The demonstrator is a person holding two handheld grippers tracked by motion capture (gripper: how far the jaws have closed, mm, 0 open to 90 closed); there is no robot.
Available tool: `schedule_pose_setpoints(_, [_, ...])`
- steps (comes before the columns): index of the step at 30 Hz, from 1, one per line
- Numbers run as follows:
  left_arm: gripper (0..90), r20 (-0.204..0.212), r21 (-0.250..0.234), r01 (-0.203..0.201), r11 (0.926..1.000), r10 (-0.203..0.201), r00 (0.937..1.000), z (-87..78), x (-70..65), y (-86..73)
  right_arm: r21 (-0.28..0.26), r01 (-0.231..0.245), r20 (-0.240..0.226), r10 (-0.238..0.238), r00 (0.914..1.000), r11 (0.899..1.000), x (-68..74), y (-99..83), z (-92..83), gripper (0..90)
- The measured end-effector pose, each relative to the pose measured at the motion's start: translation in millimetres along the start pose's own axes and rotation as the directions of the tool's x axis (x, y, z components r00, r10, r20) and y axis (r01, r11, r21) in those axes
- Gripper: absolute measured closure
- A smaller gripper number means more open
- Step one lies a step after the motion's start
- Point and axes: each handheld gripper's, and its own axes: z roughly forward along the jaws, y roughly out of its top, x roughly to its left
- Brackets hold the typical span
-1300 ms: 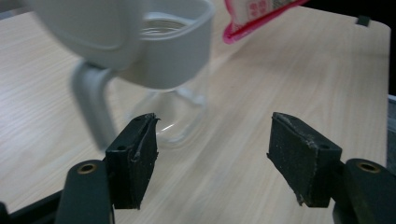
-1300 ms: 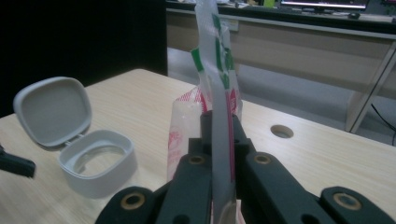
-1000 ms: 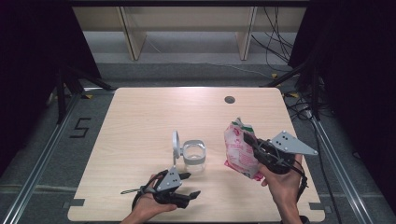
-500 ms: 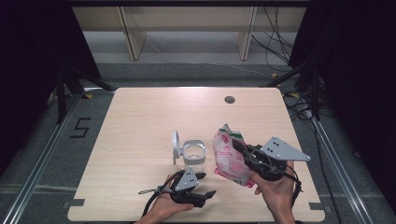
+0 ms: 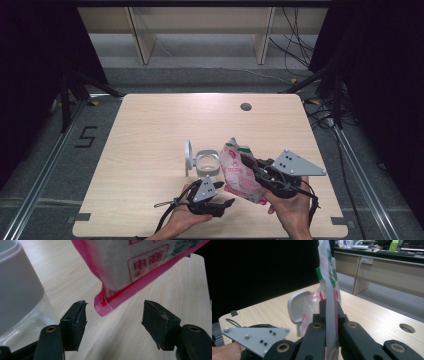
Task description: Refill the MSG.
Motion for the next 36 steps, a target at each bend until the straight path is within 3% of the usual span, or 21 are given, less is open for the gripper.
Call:
schedule_pose_setpoints(1, [35.9, 0.000, 0.006, -0.010, 0.9999, 0.010, 1.0000, 0.8, 0.0, 0.1, 0.004, -0.021, -0.016, 0.021, 0.9997, 1.000, 2.4, -0.1, 1.0, 90.0])
schedule_pose_setpoints(4, [39.4, -0.004, 0.016, -0.038, 0.9992, 0.038, 0.9993, 2.7, 1.0, 0.0, 0.001, -0.022, -0.025, 0.022, 0.9994, 1.000, 4.4, 0.5, 3.0, 90.0])
schedule_pose_setpoints(6, [46.8, -0.010, 0.002, -0.064, 0.9979, 0.064, 0.9979, 2.8, -0.2, 0.4, 0.012, -0.027, -0.031, 0.028, 0.9991, 1.000, 5.8, 0.6, 3.8, 90.0])
schedule_pose_setpoints(7, [51.5, -0.020, 0.006, -0.077, 0.9970, 0.077, 0.9968, 2.5, -0.8, 0.9, 0.006, -0.006, -0.024, 0.006, 0.9997, 1.000, 4.9, 0.5, 4.9, 90.0])
schedule_pose_setpoints(8, [55.8, -0.021, 0.007, -0.084, 0.9965, 0.084, 0.9963, 2.8, -0.8, 1.2, 0.024, -0.032, -0.023, 0.032, 0.9992, 0.999, 6.8, 0.2, 5.3, 90.0])
schedule_pose_setpoints(12, [66.5, -0.029, -0.003, -0.090, 0.9959, 0.090, 0.9955, 4.4, -1.1, 2.2, 0.011, -0.016, -0.031, 0.017, 0.9994, 1.000, 5.2, 1.7, 8.7, 90.0])
schedule_pose_setpoints(14, [71.4, -0.013, -0.008, -0.085, 0.9963, 0.085, 0.9963, 6.2, -1.4, 3.3, 0.017, -0.030, -0.014, 0.030, 0.9994, 0.999, 3.8, 2.6, 8.8, 90.0])
schedule_pose_setpoints(15, [73.0, -0.020, -0.024, -0.068, 0.9974, 0.068, 0.9975, 7.3, -2.7, 3.6, 0.014, -0.014, -0.022, 0.014, 0.9997, 1.000, 0.8, 3.3, 10.3, 90.0])
schedule_pose_setpoints(16, [74.2, -0.031, -0.017, -0.077, 0.9969, 0.076, 0.9966, 7.6, -2.9, 4.5, 0.025, -0.037, -0.017, 0.038, 0.9992, 0.999, 0.1, 4.0, 10.5, 90.0])
schedule_pose_setpoints(19, [75.6, -0.056, -0.014, -0.051, 0.9986, 0.050, 0.9972, 11.9, -4.0, 6.5, 0.021, -0.040, -0.010, 0.040, 0.9991, 0.999, -8.0, 6.3, 19.2, 90.0])
schedule_pose_setpoints(20, [75.8, -0.069, -0.007, -0.038, 0.9993, 0.037, 0.9970, 12.9, -4.2, 7.6, 0.016, -0.022, -0.002, 0.022, 0.9997, 1.000, -10.6, 6.8, 21.9, 90.0])
schedule_pose_setpoints(21, [75.9, -0.068, -0.005, -0.024, 0.9997, 0.024, 0.9974, 14.3, -3.5, 8.3, 0.022, -0.057, 0.000, 0.057, 0.9984, 0.998, -10.5, 7.7, 24.5, 90.0])
schedule_pose_setpoints(23, [76.1, -0.075, -0.004, -0.011, 0.9999, 0.010, 0.9971, 16.7, -1.6, 10.2, 0.025, -0.059, -0.015, 0.059, 0.9981, 0.998, -14.3, 9.4, 30.0, 90.0])
schedule_pose_setpoints(27, [76.4, -0.124, -0.017, 0.020, 0.9997, -0.022, 0.9920, 19.8, -4.9, 13.6, 0.027, -0.099, -0.011, 0.099, 0.9950, 0.995, -21.9, 12.9, 36.8, 90.0])
schedule_pose_setpoints(28, [76.5, -0.127, -0.028, 0.039, 0.9988, -0.042, 0.9910, 21.6, -6.5, 14.5, 0.024, -0.088, -0.004, 0.088, 0.9961, 0.996, -24.7, 13.8, 38.6, 90.0])
schedule_pose_setpoints(29, [76.5, -0.138, -0.019, 0.022, 0.9996, -0.025, 0.9901, 22.8, -5.9, 15.2, 0.014, -0.093, -0.015, 0.093, 0.9956, 0.996, -25.7, 14.5, 40.9, 90.0])
schedule_pose_setpoints(31, [76.6, -0.143, -0.028, 0.039, 0.9988, -0.043, 0.9888, 25.9, -8.2, 16.8, 0.032, -0.098, -0.013, 0.098, 0.9951, 0.995, -27.4, 16.8, 42.3, 90.0])
schedule_pose_setpoints(32, [76.7, -0.177, -0.021, 0.024, 0.9995, -0.027, 0.9838, 27.8, -11.3, 17.5, 0.032, -0.106, -0.007, 0.106, 0.9943, 0.994, -28.4, 17.3, 44.3, 90.0])
schedule_pose_setpoints(33, [76.9, -0.177, -0.025, 0.019, 0.9995, -0.023, 0.9840, 29.7, -11.8, 17.7, 0.034, -0.111, -0.018, 0.111, 0.9936, 0.993, -29.1, 18.1, 46.7, 90.0])
schedule_pose_setpoints(34, [76.9, -0.189, -0.033, 0.032, 0.9990, -0.037, 0.9812, 30.7, -13.2, 17.9, 0.030, -0.091, -0.016, 0.091, 0.9957, 0.995, -30.7, 18.7, 48.1, 90.0])
schedule_pose_setpoints(36, [76.9, -0.189, -0.045, 0.051, 0.9977, -0.058, 0.9803, 32.8, -14.8, 17.7, 0.027, -0.112, -0.027, 0.113, 0.9932, 0.993, -30.8, 18.9, 50.6, 90.0])
